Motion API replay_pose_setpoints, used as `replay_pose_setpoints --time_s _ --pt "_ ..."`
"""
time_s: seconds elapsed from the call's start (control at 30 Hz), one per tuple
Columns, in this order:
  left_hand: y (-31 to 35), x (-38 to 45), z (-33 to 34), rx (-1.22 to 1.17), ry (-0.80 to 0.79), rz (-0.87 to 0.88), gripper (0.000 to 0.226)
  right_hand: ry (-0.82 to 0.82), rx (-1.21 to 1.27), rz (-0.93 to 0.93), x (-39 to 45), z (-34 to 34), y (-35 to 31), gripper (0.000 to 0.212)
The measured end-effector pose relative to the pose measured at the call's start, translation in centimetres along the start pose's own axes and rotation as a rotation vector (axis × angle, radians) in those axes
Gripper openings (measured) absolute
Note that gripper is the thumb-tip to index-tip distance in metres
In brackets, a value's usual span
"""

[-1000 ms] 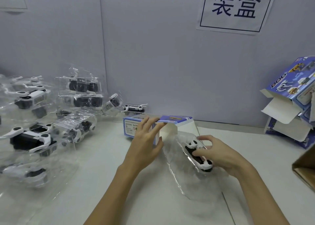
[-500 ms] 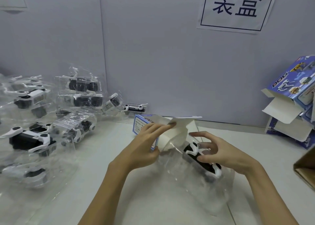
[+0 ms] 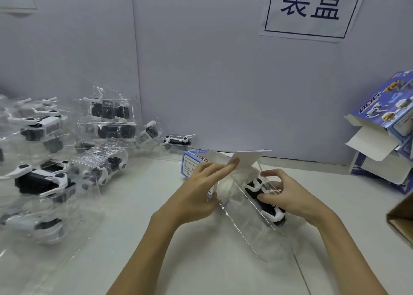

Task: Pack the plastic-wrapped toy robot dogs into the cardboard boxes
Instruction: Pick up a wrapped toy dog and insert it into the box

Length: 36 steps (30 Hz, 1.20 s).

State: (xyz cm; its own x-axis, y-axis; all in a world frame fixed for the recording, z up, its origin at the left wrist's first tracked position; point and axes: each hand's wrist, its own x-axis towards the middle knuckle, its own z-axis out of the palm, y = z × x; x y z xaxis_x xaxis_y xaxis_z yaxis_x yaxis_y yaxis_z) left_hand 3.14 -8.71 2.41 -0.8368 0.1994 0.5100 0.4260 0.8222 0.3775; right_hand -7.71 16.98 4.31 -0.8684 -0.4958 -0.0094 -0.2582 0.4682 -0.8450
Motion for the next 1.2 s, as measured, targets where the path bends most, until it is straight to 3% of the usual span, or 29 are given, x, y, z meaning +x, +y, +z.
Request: replay_pose_setpoints --time_s 0.23,0.4,0.5,0.57,0.63,0.73,0.83,0.93,1.1,1.2 --pt "0.5 0.0 0.8 0.109 0.037 0.026 0.099 0.107 -0.135 -0.038 0.3 1.4 -0.6 0.064" --pt "0.6 0.4 1.5 0.099 -0.002 0.048 0.103 0.102 -0.125 0.032 0.3 1.2 -0.3 0.071" --pt "0.7 0.4 1.6 0.047 -0.020 0.041 0.093 0.169 -0.161 0.057 -0.1 1.3 -0.5 0.079" --pt "1.1 0.3 1.8 0.006 -0.012 0.031 0.075 0.192 -0.187 0.045 -0.1 1.5 -0.6 0.074" --pt "1.9 0.2 1.9 -0.055 -0.021 -0.003 0.069 0.196 -0.068 -0.007 0.2 1.7 -0.5 0.053" --pt "3.3 0.1 2.8 -0.145 -0.072 -0.055 0.100 0.242 0.400 0.070 0.4 2.2 -0.8 0.038" --pt "4.1 0.0 3.8 -0.043 -0.096 -0.056 0.121 0.211 0.550 0.108 0.5 2.3 -0.5 0.024" --pt "3.9 0.2 3.7 -0.013 -0.083 -0.067 0.108 0.184 0.587 0.129 0.6 1.9 -0.3 0.020" --pt "1.8 0.5 3.4 0.059 0.087 -0.049 0.060 0.205 0.528 0.149 1.2 2.2 0.5 0.022" --pt "0.7 0.4 3.8 0.159 0.228 -0.067 0.058 0.168 0.520 0.131 1.3 3.3 0.3 0.032"
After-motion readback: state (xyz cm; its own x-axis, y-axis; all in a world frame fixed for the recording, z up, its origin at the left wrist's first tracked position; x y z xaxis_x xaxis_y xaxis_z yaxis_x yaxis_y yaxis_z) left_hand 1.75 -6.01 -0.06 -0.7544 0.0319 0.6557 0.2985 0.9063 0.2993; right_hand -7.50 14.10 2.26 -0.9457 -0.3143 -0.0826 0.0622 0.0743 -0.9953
